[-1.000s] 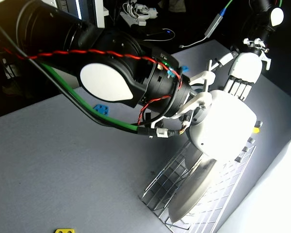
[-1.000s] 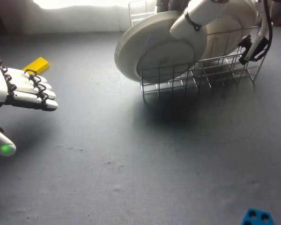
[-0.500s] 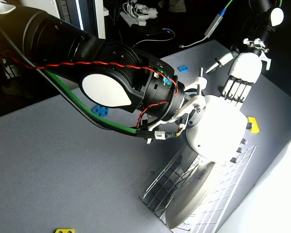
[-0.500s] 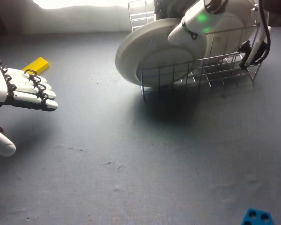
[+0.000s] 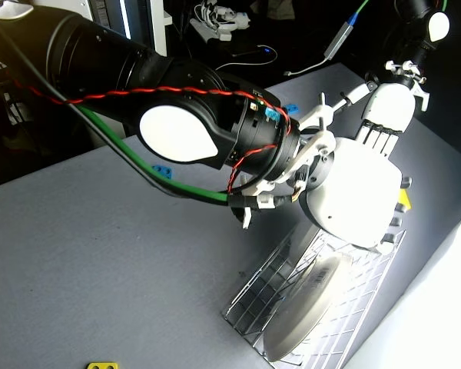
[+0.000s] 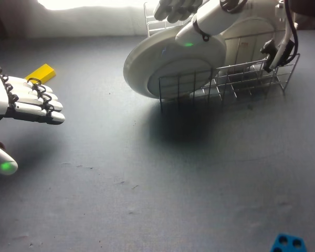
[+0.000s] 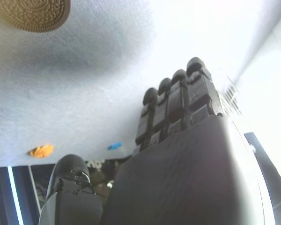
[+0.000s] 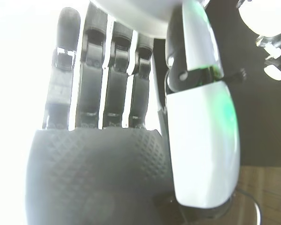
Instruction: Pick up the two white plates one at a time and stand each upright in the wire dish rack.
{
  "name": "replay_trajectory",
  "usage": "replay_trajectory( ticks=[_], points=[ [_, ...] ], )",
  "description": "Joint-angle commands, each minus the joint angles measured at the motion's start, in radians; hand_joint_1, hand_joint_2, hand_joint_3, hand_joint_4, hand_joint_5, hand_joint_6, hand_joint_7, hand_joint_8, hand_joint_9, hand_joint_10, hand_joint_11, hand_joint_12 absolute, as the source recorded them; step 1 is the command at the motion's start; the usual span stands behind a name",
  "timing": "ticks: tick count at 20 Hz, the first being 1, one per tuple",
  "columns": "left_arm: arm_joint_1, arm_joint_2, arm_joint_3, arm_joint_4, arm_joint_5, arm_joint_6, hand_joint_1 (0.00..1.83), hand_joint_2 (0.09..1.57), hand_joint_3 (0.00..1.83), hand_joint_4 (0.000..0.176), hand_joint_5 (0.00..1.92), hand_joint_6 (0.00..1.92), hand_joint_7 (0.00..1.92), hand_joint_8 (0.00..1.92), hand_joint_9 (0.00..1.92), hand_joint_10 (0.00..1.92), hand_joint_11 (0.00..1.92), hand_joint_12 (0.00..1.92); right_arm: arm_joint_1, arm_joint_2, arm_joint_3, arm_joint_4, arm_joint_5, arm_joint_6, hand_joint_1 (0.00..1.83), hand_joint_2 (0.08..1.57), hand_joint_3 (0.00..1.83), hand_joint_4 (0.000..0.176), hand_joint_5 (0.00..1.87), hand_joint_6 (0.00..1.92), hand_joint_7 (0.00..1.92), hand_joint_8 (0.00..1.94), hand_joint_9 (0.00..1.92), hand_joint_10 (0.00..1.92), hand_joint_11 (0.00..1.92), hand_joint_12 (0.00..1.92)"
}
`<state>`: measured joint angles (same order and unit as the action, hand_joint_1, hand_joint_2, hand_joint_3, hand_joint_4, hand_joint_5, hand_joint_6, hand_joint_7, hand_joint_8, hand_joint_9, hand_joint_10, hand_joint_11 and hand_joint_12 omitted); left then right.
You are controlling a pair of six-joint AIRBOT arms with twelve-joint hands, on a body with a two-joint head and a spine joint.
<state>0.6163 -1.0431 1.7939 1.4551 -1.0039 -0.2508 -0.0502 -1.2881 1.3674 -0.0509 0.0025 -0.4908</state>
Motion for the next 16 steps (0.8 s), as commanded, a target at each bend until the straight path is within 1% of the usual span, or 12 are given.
replay_trajectory(
  ticks=[1,3,6,12,15,16],
  points=[
    [-0.002,0.009,-0.001,-0.061,-0.027,0.002,0.0,1.07,0.0,0.0,0.08,0.0,0.01,0.0,0.0,0.0,0.0,0.0,0.018,0.008,0.0,-0.001,0.113,0.005,1.18,1.02,0.0,0.0,0.82,0.01,0.91,0.01,0.89,0.01,0.45,1.1],
    [-0.002,0.01,-0.001,-0.06,-0.027,0.002,0.0,1.08,0.0,0.0,0.09,0.01,0.02,0.01,0.0,0.0,0.0,0.0,0.018,0.011,0.0,-0.004,0.113,0.004,1.18,1.0,0.0,0.0,0.85,0.01,0.94,0.01,0.92,0.02,0.51,1.05],
    [-0.002,0.01,-0.001,-0.06,-0.027,0.002,0.0,1.07,0.0,0.0,0.07,0.0,0.0,0.0,0.0,0.0,0.0,0.0,0.018,0.018,0.0,-0.006,0.114,-0.007,1.18,1.02,0.0,0.0,0.84,0.0,0.92,0.0,0.91,0.01,0.46,1.11],
    [-0.002,0.01,-0.002,-0.058,-0.027,0.002,0.0,1.07,0.0,0.0,0.05,0.01,0.0,0.0,0.0,0.0,0.0,0.0,0.037,0.027,0.0,-0.007,0.114,-0.033,1.16,1.03,0.0,0.0,0.83,0.0,0.91,0.0,0.9,0.0,0.45,1.09],
    [-0.002,0.01,-0.002,-0.058,-0.027,0.002,0.0,1.06,0.0,0.0,0.08,0.02,0.02,0.01,0.0,0.0,0.0,0.0,0.054,0.03,0.0,-0.006,0.114,-0.051,1.15,1.04,0.0,0.0,0.83,0.0,0.9,0.0,0.89,0.0,0.45,1.08],
    [-0.002,0.01,-0.002,-0.058,-0.027,0.002,0.0,1.06,0.0,0.0,0.09,0.02,0.03,0.01,0.0,0.0,0.0,0.0,0.061,0.033,0.0,-0.006,0.114,-0.062,1.14,1.05,0.0,0.0,0.8,0.0,0.88,0.0,0.86,0.0,0.42,1.1]
  ],
)
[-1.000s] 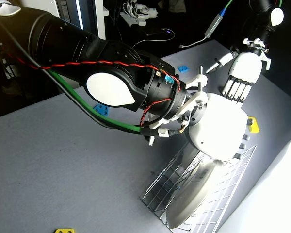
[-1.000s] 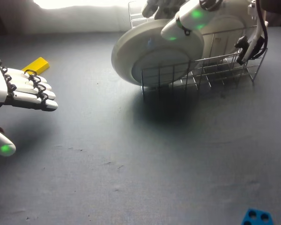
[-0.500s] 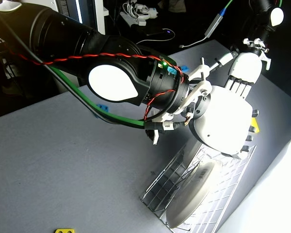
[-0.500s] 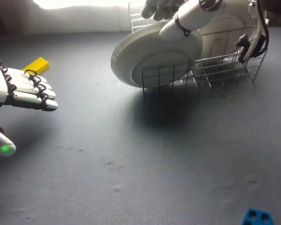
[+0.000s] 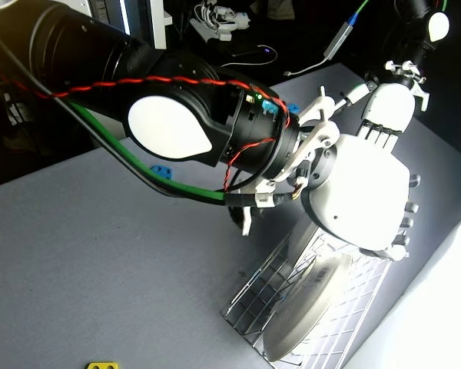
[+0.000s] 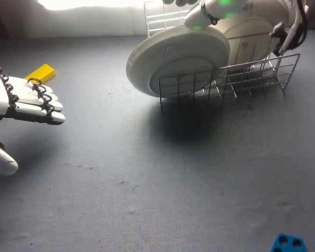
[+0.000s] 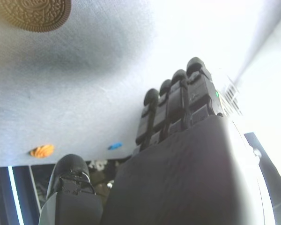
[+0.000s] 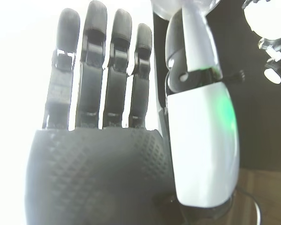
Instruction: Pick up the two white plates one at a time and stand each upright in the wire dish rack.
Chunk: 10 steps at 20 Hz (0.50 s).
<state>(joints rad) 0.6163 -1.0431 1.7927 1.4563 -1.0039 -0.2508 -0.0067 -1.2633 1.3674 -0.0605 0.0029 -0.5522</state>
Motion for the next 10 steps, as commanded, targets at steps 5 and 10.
replay_trajectory(
  ticks=[5,10],
  points=[
    [-0.002,0.01,-0.001,-0.058,-0.027,0.002,0.0,1.07,0.0,0.0,0.07,0.01,0.01,0.0,0.0,0.0,0.0,0.0,0.046,0.041,-0.011,0.003,0.12,-0.031,1.13,1.04,0.0,0.0,0.8,0.0,0.87,0.0,0.85,0.0,0.41,1.1],
    [-0.006,0.019,-0.023,-0.057,-0.028,0.063,0.0,1.08,0.01,0.0,0.07,0.01,0.02,0.01,0.0,0.0,0.0,0.0,0.012,0.22,-0.186,-0.003,0.266,-0.113,1.12,1.05,0.0,0.0,0.79,0.0,0.86,0.0,0.85,0.0,0.4,1.1]
  ],
)
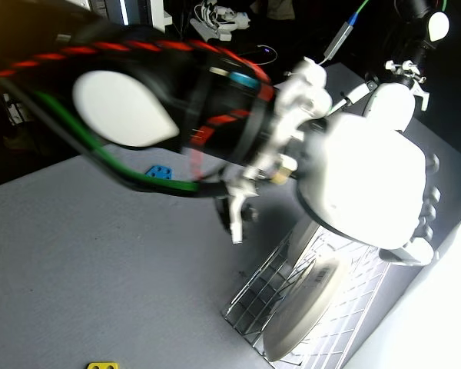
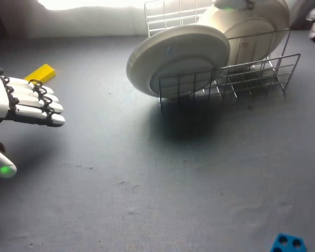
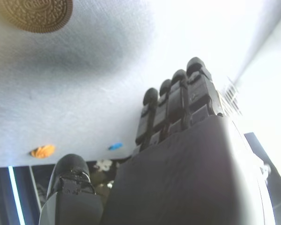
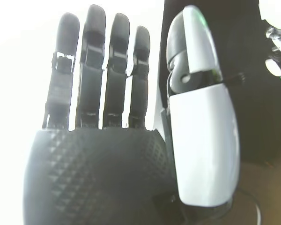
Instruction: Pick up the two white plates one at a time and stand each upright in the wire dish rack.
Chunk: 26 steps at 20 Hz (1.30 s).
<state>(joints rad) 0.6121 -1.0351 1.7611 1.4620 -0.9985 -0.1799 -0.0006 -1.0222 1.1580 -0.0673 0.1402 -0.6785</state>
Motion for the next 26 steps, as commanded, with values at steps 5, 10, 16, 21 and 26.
replay_trajectory(
  ticks=[5,10,16,21,26],
  points=[
    [-0.095,0.062,-0.086,-0.062,-0.07,0.055,0.0,1.08,0.0,0.0,0.08,0.01,0.03,0.01,0.0,0.0,0.0,0.0,-0.018,0.143,-0.103,0.003,0.135,-0.046,1.1,1.04,0.0,0.0,0.78,0.0,0.84,0.0,0.83,0.0,0.38,1.1],
    [-0.133,0.111,-0.163,-0.064,-0.179,0.062,0.0,1.08,0.0,0.0,0.1,0.01,0.06,0.02,0.03,0.01,0.0,0.0,-0.065,0.264,-0.201,0.003,0.164,-0.146,1.03,1.03,0.0,0.0,0.76,0.0,0.84,0.01,0.83,0.01,0.38,1.11],
    [-0.12,0.13,-0.223,-0.064,-0.241,0.005,0.0,1.12,0.0,0.0,0.34,0.01,0.41,0.01,0.35,0.01,0.0,0.56,-0.131,0.366,-0.286,0.003,0.224,-0.167,0.99,1.03,0.0,0.0,0.8,0.02,0.87,0.01,0.85,0.01,0.4,1.07],
    [-0.13,0.159,-0.299,0.03,-0.262,0.023,0.0,1.26,0.01,0.0,0.61,0.07,0.67,0.07,0.57,0.09,0.01,1.04,-0.184,0.452,-0.328,0.003,0.264,-0.186,1.06,1.07,0.0,0.031,1.0,0.74,1.1,0.05,1.05,0.07,0.59,1.07],
    [-0.131,0.162,-0.32,0.037,-0.252,0.021,0.15,1.32,0.0,0.0,0.5,0.74,0.49,0.98,0.41,1.03,0.1,1.44,-0.187,0.512,-0.365,0.003,0.263,-0.188,0.95,1.22,0.0,0.102,0.77,1.34,0.77,1.23,0.74,1.26,0.58,1.49]
  ],
)
